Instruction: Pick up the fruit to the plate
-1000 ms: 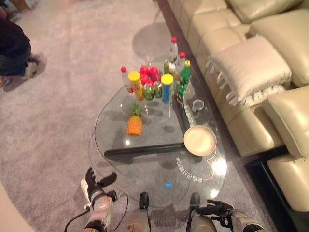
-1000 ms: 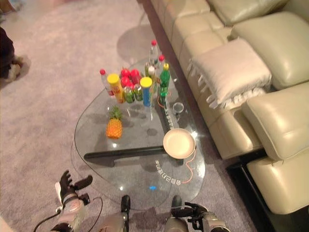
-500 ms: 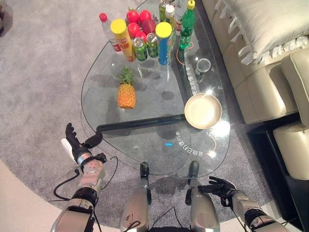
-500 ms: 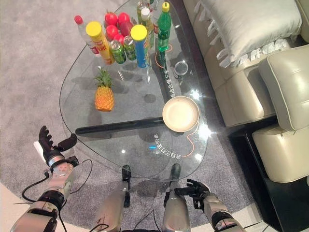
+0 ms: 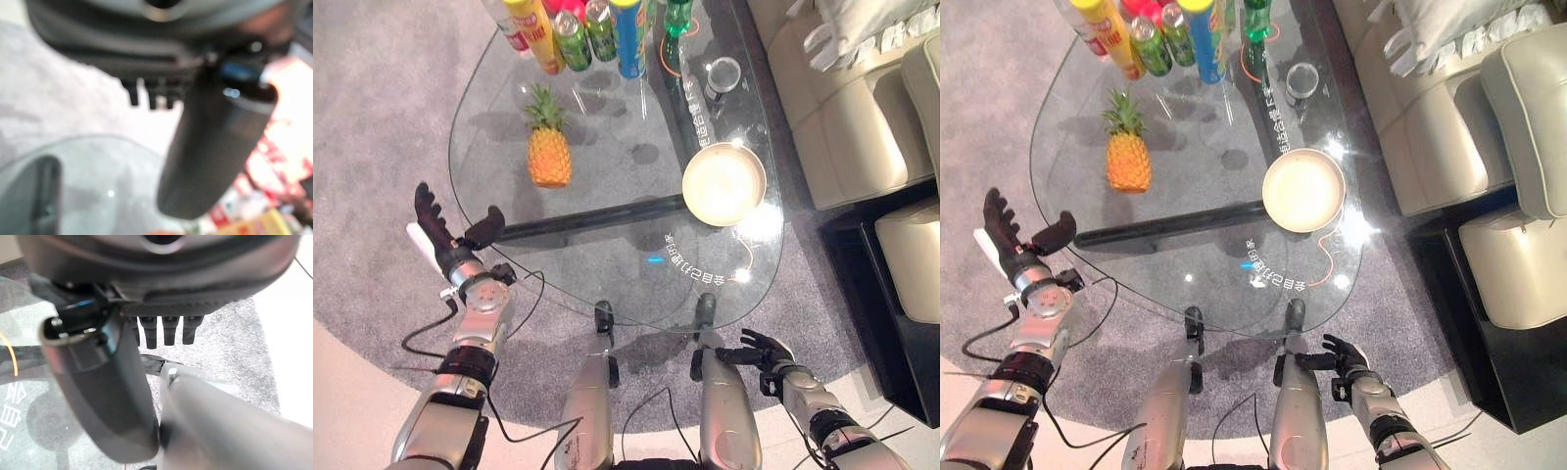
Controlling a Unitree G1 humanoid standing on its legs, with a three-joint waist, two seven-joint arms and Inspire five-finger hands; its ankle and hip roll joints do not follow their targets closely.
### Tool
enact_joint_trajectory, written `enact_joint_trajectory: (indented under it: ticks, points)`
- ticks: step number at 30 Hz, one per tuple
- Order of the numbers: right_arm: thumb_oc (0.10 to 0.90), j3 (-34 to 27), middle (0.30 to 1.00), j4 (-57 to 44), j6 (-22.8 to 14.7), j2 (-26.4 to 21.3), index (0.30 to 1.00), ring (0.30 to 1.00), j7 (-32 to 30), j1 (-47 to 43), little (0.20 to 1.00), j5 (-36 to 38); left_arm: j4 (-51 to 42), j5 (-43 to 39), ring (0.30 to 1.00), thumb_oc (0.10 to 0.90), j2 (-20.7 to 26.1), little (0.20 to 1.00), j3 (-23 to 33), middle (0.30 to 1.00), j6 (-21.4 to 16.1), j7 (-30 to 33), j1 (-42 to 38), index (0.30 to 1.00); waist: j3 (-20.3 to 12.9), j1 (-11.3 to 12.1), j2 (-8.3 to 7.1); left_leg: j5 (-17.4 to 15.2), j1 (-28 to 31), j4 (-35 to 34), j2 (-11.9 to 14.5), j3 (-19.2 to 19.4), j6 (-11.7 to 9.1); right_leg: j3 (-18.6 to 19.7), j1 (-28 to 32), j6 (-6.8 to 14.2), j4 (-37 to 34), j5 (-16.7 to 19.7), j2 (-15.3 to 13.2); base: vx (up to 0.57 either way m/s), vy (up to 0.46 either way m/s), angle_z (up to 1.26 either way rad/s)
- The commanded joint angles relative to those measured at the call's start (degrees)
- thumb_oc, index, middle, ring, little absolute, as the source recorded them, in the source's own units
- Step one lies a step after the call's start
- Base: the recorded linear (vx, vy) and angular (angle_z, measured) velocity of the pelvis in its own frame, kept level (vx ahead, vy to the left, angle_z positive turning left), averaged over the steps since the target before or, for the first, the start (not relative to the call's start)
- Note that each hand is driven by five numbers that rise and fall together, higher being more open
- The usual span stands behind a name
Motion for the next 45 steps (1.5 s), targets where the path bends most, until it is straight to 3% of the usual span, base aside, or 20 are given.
enact_joint_trajectory:
  ticks: [1, 13, 18, 36, 43, 44, 45]
  points:
    - [0.8, 4.0, 0.9, -0.2, 1.3, -2.4, 0.9, 0.9, -2.5, 4.2, 0.9, -0.1, -4.7, 1.8, 0.9, 0.8, 6.9, 0.9, 1.4, 0.9, -1.3, 1.1, -4.5, 0.9, 0.0, -1.3, -1.81, -5.0, -7.4, 8.3, -6.5, 4.0, 3.4, -2.8, -2.9, -4.3, 3.4, -5.3, 6.3, 0.0, 0.0, 0.0]
    - [0.8, 5.1, 0.9, -4.5, 1.3, -3.3, 0.9, 0.9, -4.2, 3.5, 0.9, -0.4, -5.7, -1.6, 0.9, 0.8, 8.1, 0.9, -1.7, 0.9, -0.2, -2.7, -10.2, 0.9, 0.0, -2.6, -2.24, -5.0, -13.4, 10.2, -6.4, 5.1, 3.5, -2.3, -9.6, -4.1, 5.1, -4.4, 6.4, 0.0, 0.005, -0.01]
    - [0.8, 5.9, 0.9, -7.2, 1.9, -3.5, 0.9, 0.9, -5.5, 3.6, 0.9, -0.4, -4.5, -6.7, 0.9, 0.8, 8.8, 0.9, -2.5, 0.9, -0.1, -3.0, -13.5, 0.9, 0.0, -3.4, -2.13, -4.9, -15.7, 10.4, -6.4, 5.4, 3.5, -1.8, -12.4, -3.7, 5.3, -3.7, 6.3, 0.01, 0.035, -0.02]
    - [0.8, 7.5, 0.9, -11.2, 2.1, -4.2, 0.9, 0.9, -7.5, 4.4, 0.9, 0.6, -1.5, -10.6, 0.9, 0.8, 11.7, 0.9, -2.6, 0.9, -3.3, 0.7, -19.8, 0.9, 0.0, -4.6, -1.93, -4.2, -18.4, 9.3, -6.8, 6.4, 3.5, -0.7, -15.8, -3.3, 4.3, -2.3, 6.3, 0.0, 0.005, 0.0]
    - [0.8, 7.8, 0.9, -12.5, 2.7, -4.0, 0.9, 0.9, -8.4, 4.3, 0.9, 1.0, -2.4, -10.5, 0.9, 0.8, 11.6, 0.9, -2.8, 0.9, -2.0, 1.4, -20.3, 0.9, 0.0, -4.5, -1.84, -4.0, -18.6, 8.8, -7.0, 6.4, 3.5, -0.7, -16.1, -3.2, 3.9, -2.0, 6.3, 0.01, 0.001, 0.0]
    - [0.8, 8.1, 0.9, -12.4, 2.7, -3.9, 0.9, 0.9, -8.4, 4.9, 0.9, 1.1, -2.1, -10.5, 0.9, 0.8, 11.4, 0.9, -3.1, 0.9, -1.4, 1.6, -19.7, 0.9, 0.0, -4.4, -1.8, -5.8, -17.1, 9.3, -7.0, 5.8, 3.2, -0.4, -14.5, -2.8, 4.4, -3.6, 6.5, 0.0, 0.0, 0.0]
    - [0.8, 8.0, 0.9, -12.5, 2.7, -4.0, 0.9, 0.9, -8.5, 4.3, 0.9, 1.1, -2.0, -10.7, 0.9, 0.8, 11.6, 0.9, -3.0, 0.9, -0.8, 1.7, -20.4, 0.9, 0.0, -4.5, -1.84, -4.1, -18.6, 8.9, -7.0, 6.4, 3.5, -0.7, -16.0, -3.1, 3.9, -2.1, 6.3, 0.06, 0.007, -0.01]
